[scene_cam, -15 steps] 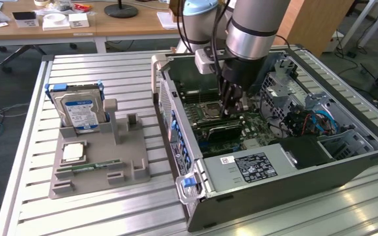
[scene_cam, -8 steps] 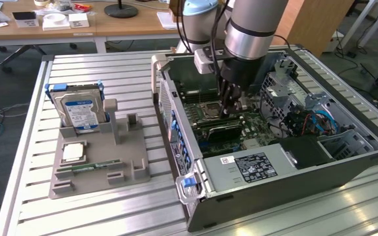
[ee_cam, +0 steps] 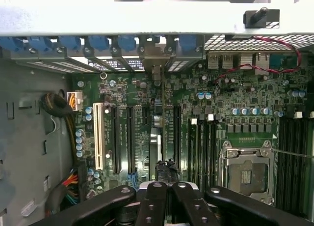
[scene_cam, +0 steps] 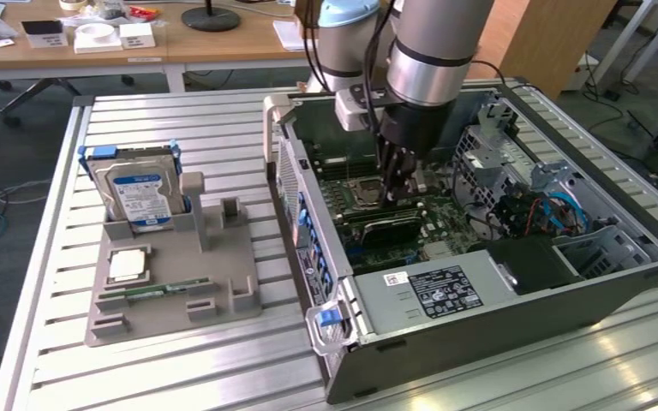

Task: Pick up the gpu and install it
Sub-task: 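Press down on the gpu until it lock into place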

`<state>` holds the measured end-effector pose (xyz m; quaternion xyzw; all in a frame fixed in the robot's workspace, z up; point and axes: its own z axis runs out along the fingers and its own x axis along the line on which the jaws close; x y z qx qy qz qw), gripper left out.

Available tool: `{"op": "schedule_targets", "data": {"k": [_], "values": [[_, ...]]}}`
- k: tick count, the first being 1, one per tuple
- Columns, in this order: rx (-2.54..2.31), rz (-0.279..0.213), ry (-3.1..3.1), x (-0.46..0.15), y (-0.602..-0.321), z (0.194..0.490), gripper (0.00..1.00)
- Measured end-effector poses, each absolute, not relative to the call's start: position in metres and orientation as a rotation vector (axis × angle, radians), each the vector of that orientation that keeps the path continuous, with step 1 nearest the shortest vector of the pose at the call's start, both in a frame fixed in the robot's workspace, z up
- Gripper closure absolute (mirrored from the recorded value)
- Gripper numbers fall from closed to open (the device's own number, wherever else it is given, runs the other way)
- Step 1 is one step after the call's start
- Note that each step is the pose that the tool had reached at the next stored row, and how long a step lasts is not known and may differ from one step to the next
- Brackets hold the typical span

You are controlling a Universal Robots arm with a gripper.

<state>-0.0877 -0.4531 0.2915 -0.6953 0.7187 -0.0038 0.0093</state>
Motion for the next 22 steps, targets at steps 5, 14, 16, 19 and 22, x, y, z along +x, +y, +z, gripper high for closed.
{"op": "schedule_targets", "data": {"k": [5, 14, 16, 19, 22], "values": [[-2.171, -0.012, 2.245, -0.088, -0.452, 0.284, 0.89], [-2.172, -0.012, 2.245, -0.089, -0.452, 0.273, 0.89], [-2.171, -0.012, 2.245, -0.089, -0.452, 0.273, 0.89], [-2.171, -0.012, 2.245, -0.089, -0.452, 0.271, 0.89], [-2.171, -0.012, 2.245, -0.089, -0.452, 0.268, 0.89]]}}
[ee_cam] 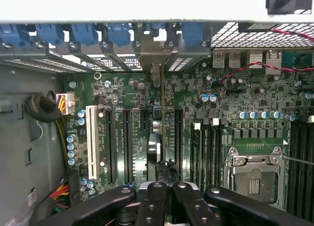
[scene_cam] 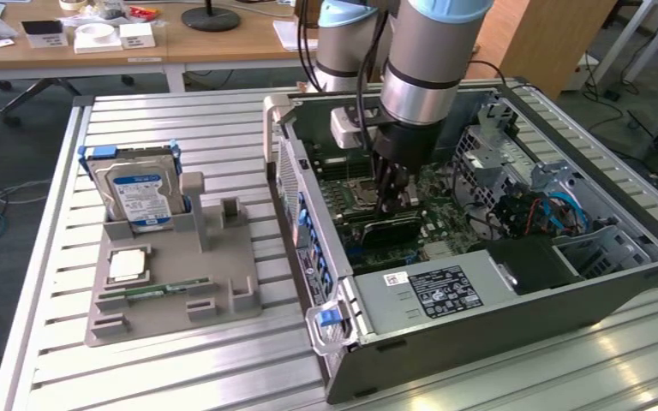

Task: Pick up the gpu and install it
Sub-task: 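Press down on the gpu until it lock into place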

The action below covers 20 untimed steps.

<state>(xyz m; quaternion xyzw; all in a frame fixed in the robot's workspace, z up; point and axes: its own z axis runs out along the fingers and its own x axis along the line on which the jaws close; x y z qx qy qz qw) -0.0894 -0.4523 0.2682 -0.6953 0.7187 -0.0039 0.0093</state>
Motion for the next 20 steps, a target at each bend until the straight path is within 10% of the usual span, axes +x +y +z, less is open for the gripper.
{"op": "schedule_targets", "data": {"k": [20], "values": [[-2.172, -0.013, 2.245, -0.0898, -0.4524, 0.2611, 0.89]]}}
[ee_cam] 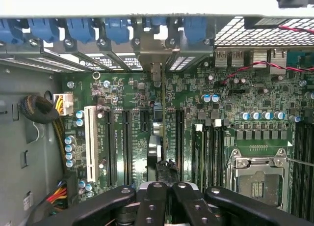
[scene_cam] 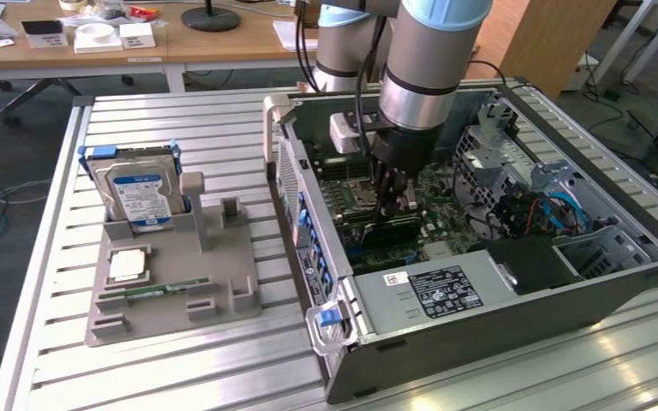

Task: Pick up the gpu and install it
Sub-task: 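Press down on the gpu until it lock into place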

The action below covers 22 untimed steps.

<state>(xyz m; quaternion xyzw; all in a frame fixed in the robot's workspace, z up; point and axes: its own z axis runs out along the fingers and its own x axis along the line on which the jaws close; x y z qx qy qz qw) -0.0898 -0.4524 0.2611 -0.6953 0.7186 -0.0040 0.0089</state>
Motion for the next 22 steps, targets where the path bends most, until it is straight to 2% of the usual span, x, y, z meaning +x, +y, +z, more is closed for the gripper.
{"op": "schedule_targets", "data": {"k": [22], "values": [[-2.17, -0.011, 2.243, -0.0901, -0.4521, 0.2607, 0.89]]}}
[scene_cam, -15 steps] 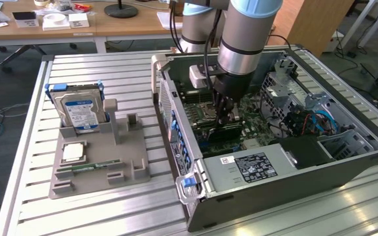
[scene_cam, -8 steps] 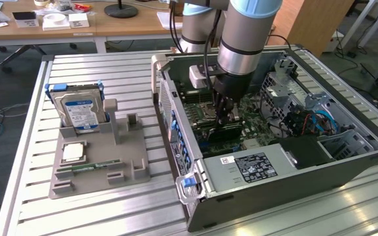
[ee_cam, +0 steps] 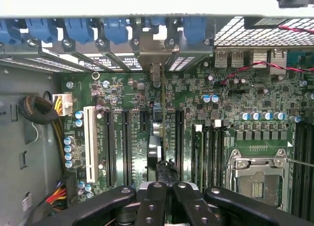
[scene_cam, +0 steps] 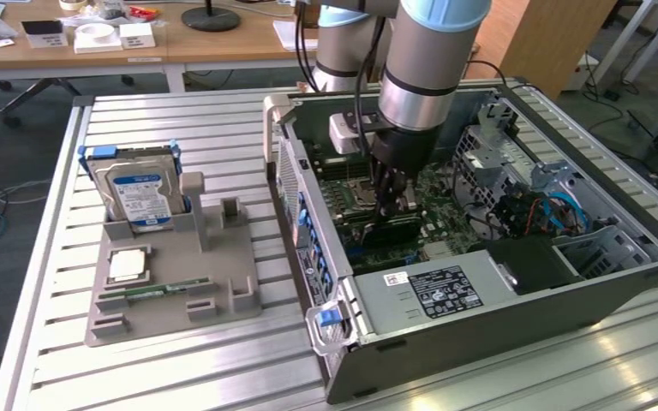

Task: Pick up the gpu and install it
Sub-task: 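Press down on the gpu until it lock into place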

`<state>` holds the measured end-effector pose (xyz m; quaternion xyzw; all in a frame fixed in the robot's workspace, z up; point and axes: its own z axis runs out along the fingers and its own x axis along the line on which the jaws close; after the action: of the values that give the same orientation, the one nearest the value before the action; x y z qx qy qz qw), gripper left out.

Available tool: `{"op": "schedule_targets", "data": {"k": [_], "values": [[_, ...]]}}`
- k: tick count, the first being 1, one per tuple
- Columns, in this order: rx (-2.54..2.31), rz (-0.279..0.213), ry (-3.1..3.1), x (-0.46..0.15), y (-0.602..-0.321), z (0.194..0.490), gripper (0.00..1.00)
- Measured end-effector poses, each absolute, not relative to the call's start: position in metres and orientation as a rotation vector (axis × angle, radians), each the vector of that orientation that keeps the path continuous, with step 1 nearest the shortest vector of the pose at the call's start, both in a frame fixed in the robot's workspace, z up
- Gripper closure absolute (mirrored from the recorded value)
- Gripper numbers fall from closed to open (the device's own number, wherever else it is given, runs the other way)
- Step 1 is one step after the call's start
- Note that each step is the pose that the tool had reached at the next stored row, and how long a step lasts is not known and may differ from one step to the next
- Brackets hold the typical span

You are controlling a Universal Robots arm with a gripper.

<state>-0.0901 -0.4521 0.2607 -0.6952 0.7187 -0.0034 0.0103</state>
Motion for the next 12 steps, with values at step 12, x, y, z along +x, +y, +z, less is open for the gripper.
{"op": "schedule_targets", "data": {"k": [12], "values": [[-2.172, -0.012, 2.245, -0.09, -0.452, 0.288, 0.89]]}}
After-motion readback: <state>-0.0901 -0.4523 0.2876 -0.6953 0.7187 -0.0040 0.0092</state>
